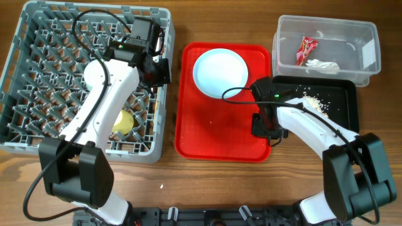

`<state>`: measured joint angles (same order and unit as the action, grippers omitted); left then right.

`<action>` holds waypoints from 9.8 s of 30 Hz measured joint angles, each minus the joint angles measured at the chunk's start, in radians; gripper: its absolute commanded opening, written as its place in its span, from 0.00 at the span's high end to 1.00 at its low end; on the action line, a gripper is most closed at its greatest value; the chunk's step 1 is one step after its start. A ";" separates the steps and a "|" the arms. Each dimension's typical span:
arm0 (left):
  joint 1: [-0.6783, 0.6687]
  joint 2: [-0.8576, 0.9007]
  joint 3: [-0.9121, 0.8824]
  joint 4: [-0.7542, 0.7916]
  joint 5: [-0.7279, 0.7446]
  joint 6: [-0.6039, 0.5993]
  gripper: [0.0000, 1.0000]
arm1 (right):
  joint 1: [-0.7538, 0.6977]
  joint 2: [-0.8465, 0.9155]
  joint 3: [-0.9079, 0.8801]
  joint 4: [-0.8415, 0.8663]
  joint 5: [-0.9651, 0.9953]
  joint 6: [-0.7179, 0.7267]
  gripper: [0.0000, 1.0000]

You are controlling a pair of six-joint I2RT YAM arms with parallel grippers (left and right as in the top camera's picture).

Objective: Sort waste into correct bins and load items into the dishwasher rack

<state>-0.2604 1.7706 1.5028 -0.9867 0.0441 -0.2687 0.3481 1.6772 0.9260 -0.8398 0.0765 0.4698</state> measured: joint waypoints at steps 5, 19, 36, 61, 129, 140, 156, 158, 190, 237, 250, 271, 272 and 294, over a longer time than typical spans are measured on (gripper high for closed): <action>0.000 0.000 0.000 0.000 0.000 0.000 0.95 | 0.000 0.000 0.057 -0.012 -0.016 -0.033 0.96; 0.000 0.000 0.000 0.000 0.000 0.000 0.95 | 0.000 0.000 0.187 0.041 -0.024 -0.048 0.96; 0.000 0.000 0.000 -0.001 0.000 0.000 0.95 | -0.016 0.025 0.187 0.070 0.022 -0.036 0.96; 0.000 0.000 0.000 -0.001 0.000 0.000 0.95 | -0.097 0.099 0.187 0.081 0.010 -0.025 0.96; -0.364 0.123 0.183 0.362 -0.076 0.020 0.14 | -0.714 -0.307 0.309 -0.200 -0.221 -0.124 0.08; -0.489 0.333 0.183 0.389 -0.095 0.146 0.20 | -0.714 -0.296 0.309 -0.200 -0.241 -0.124 0.09; -0.545 0.466 0.183 0.385 -0.210 0.171 0.25 | -0.714 -0.293 0.309 -0.200 -0.245 -0.124 0.08; -0.546 0.484 0.183 0.375 -0.220 0.171 0.31 | -0.714 -0.293 0.309 -0.201 -0.245 -0.124 0.08; -0.605 0.496 0.188 0.286 -0.473 0.255 0.96 | -0.714 -0.293 0.309 -0.211 -0.253 -0.124 0.08; -0.507 0.431 0.187 0.389 -0.346 -0.068 0.37 | -0.714 -0.293 0.309 -0.219 -0.253 -0.124 0.08; -0.532 0.496 0.187 0.362 -0.345 -0.052 0.76 | -0.714 -0.293 0.309 -0.219 -0.253 -0.124 0.09; -0.603 0.502 0.187 0.278 -0.536 0.126 0.96 | -0.714 -0.293 0.309 -0.219 -0.253 -0.124 0.08; -0.607 0.502 0.188 0.276 -0.551 0.137 0.96 | -0.714 -0.293 0.309 -0.219 -0.253 -0.124 0.09; -0.696 0.502 0.198 0.261 -0.718 0.257 0.95 | -0.714 -0.293 0.309 -0.219 -0.253 -0.124 0.08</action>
<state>-0.9565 2.2723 1.7012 -0.7254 -0.6743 -0.0120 -0.3656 1.3838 1.2350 -1.0592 -0.1761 0.3458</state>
